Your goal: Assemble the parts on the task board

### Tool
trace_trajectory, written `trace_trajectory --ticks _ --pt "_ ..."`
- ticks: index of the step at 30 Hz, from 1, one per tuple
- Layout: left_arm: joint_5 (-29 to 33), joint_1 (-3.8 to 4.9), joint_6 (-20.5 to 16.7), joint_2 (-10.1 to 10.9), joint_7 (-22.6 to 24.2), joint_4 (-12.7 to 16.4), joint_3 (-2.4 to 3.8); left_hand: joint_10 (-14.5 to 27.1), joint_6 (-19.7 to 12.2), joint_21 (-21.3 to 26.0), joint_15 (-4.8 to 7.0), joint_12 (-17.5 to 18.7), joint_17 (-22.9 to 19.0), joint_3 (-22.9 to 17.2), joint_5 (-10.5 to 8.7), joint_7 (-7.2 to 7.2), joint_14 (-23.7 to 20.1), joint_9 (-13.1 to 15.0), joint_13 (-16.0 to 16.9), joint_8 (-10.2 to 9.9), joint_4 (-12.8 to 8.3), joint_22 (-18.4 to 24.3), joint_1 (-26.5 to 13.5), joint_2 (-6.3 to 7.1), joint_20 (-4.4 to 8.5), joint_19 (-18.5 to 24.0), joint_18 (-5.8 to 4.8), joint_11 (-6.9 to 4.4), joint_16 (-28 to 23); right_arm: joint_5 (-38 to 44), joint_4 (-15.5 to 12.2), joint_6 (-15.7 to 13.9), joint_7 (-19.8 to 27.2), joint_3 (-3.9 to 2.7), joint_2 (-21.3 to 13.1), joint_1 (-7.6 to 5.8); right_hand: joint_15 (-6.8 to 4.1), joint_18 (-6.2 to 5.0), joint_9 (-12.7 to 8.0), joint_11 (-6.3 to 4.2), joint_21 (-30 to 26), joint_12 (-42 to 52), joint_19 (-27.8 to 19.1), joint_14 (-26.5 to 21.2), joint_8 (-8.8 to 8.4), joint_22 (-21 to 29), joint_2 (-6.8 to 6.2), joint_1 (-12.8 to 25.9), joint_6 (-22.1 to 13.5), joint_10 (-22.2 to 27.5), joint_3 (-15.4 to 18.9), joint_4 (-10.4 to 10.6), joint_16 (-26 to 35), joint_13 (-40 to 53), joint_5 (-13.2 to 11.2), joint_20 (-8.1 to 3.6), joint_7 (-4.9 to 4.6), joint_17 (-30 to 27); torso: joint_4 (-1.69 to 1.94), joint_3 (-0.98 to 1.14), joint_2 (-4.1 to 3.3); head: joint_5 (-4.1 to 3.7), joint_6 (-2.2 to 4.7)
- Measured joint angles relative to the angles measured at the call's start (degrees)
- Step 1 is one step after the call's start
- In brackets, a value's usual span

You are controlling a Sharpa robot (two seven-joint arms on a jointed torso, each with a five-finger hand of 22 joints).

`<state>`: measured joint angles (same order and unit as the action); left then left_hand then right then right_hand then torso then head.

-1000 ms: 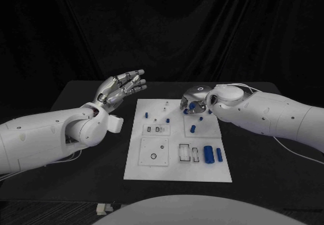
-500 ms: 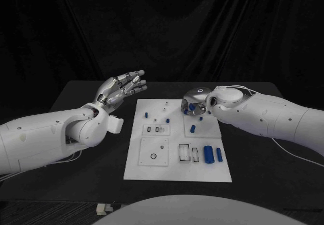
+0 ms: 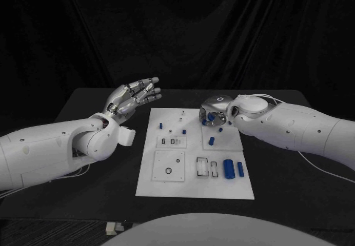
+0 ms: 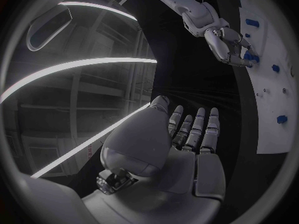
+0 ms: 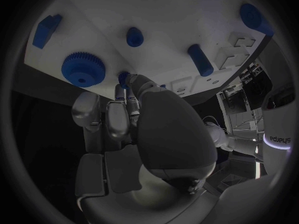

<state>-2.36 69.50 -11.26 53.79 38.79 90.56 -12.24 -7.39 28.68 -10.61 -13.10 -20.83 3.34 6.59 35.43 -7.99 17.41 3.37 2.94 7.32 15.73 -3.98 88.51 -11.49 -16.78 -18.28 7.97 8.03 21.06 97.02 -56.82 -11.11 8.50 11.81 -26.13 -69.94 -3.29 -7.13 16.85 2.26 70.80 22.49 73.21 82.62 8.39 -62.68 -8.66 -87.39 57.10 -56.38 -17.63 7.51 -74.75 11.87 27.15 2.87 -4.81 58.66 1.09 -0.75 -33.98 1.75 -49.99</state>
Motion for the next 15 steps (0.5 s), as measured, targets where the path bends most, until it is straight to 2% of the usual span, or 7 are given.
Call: trace_trajectory --ticks 3,8,11,15 --pt "0.0 -0.02 0.1 0.0 0.0 0.0 0.0 0.0 0.0 0.0 0.0 0.0 0.0 -0.2 0.0 0.0 0.0 0.0 0.0 0.2 -0.2 0.0 0.0 0.0 0.0 0.0 0.0 0.0 0.0 0.0 -0.4 -0.7 0.4 0.0 -0.2 0.0 -0.2 -0.01 1.0 -0.08 0.5 0.9 0.4 0.2 0.9 -0.9 0.14 0.1 1.1 -1.1 0.0 -0.4 -0.2 0.4 -0.6 0.06 -0.09 0.3 0.0 0.0 0.0 0.16 0.0" --pt "0.0 -0.04 0.2 0.1 0.0 0.0 -0.01 0.0 0.0 0.0 0.0 0.0 0.0 -0.4 0.0 0.0 0.0 0.0 0.0 0.2 -0.1 0.0 0.0 0.0 0.0 0.0 0.0 0.0 0.0 0.0 -1.5 -2.0 1.2 0.03 -0.4 -0.18 -0.4 -0.01 2.2 0.47 0.9 1.7 0.8 0.4 1.93 -1.8 0.5 0.0 2.4 -1.7 -0.2 -0.6 -0.3 0.4 -1.5 -0.02 -0.24 0.6 -0.01 -0.01 0.03 0.58 0.0" --pt "0.0 -0.04 0.2 0.3 0.0 0.1 -0.01 0.0 0.0 0.0 0.0 0.0 0.0 -0.4 0.0 0.0 0.0 0.0 0.0 0.2 -0.1 0.0 0.0 0.0 0.0 0.0 0.0 0.0 0.0 0.0 -2.1 -2.3 1.5 0.05 -0.4 -0.8 -0.4 -0.01 2.5 0.69 1.2 1.7 1.0 0.4 2.14 -2.2 0.73 -0.1 2.5 -1.9 0.0 -0.8 -0.3 0.4 -1.7 -0.21 -0.34 0.6 -0.03 -0.02 0.05 0.72 0.0" --pt "0.0 -0.05 0.2 0.8 0.0 0.5 -0.01 0.0 0.7 0.0 0.0 -0.4 0.0 -0.4 0.23 -0.03 0.0 0.0 0.0 0.4 -0.1 0.0 0.2 0.23 0.0 0.0 0.0 0.0 0.0 0.0 -2.7 -2.6 1.9 0.02 -0.2 -2.27 -0.4 -0.01 2.7 0.66 1.2 1.7 1.0 0.4 2.14 -2.4 0.88 -0.2 2.5 -1.9 0.0 -0.8 -0.3 0.4 -2.0 -0.2 -0.34 0.6 -0.04 -0.02 0.07 0.76 0.0"
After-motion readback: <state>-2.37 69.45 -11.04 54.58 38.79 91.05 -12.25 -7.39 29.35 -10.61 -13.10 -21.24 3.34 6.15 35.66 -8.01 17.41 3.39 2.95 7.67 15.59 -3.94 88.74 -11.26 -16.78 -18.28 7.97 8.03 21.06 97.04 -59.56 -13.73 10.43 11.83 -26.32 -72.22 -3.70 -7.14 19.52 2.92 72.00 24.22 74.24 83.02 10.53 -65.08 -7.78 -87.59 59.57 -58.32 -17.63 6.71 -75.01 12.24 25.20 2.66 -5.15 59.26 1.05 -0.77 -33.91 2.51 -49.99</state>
